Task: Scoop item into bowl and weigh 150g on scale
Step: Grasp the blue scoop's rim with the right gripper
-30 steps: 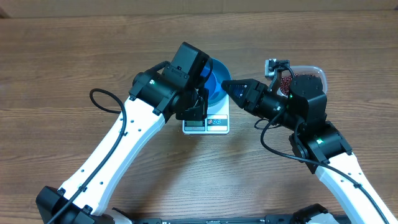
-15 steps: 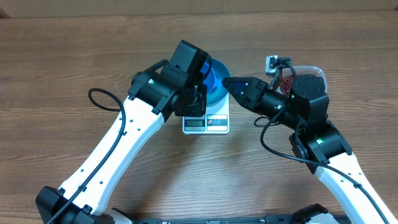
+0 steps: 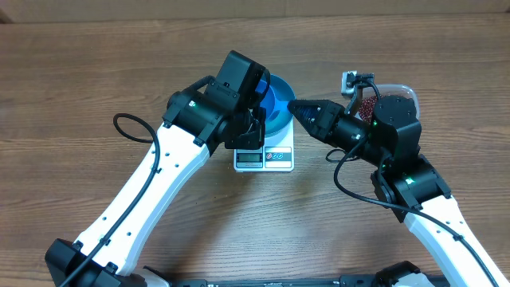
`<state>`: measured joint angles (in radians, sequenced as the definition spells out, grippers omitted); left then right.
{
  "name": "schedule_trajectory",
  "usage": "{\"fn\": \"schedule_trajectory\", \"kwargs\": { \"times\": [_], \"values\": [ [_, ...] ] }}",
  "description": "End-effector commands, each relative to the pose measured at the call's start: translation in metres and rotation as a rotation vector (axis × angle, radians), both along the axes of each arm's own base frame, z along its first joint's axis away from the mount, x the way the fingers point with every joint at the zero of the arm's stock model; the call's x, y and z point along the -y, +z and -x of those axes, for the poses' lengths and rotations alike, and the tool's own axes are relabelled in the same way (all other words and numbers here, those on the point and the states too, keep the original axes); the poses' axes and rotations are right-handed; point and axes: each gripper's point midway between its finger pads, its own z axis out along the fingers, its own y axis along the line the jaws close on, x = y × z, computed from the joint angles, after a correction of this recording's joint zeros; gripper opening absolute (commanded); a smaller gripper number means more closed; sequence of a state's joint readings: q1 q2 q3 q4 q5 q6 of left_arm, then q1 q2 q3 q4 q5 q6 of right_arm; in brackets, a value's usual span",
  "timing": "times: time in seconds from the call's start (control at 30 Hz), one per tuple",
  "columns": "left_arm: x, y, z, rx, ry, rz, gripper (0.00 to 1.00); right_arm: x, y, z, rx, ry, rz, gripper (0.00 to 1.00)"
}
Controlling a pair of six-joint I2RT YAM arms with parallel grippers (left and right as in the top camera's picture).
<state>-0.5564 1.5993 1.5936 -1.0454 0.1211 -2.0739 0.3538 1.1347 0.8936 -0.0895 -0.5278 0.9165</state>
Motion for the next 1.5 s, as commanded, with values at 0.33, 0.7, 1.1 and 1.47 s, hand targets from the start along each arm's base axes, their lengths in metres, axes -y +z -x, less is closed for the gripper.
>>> {"fn": "schedule_trajectory", "kwargs": {
  "times": [0.33, 0.7, 1.1, 1.47],
  "values": [
    [0.005, 0.0, 0.005, -0.026, -0.011, 0.029, 0.05, 0.0, 0.019, -0.003, 0.065, -0.01, -0.018, 0.13],
    [0.007, -0.002, 0.013, -0.053, -0.028, 0.03, 0.04, 0.001, 0.02, -0.006, 0.072, -0.025, -0.019, 0.13],
    [0.01, -0.001, 0.012, -0.043, -0.033, 0.036, 0.05, 0.001, 0.02, -0.006, 0.07, -0.025, -0.019, 0.15],
    [0.015, 0.002, 0.009, -0.023, -0.041, 0.049, 0.04, 0.001, 0.02, -0.005, 0.069, -0.024, -0.019, 0.15]
  ]
}}
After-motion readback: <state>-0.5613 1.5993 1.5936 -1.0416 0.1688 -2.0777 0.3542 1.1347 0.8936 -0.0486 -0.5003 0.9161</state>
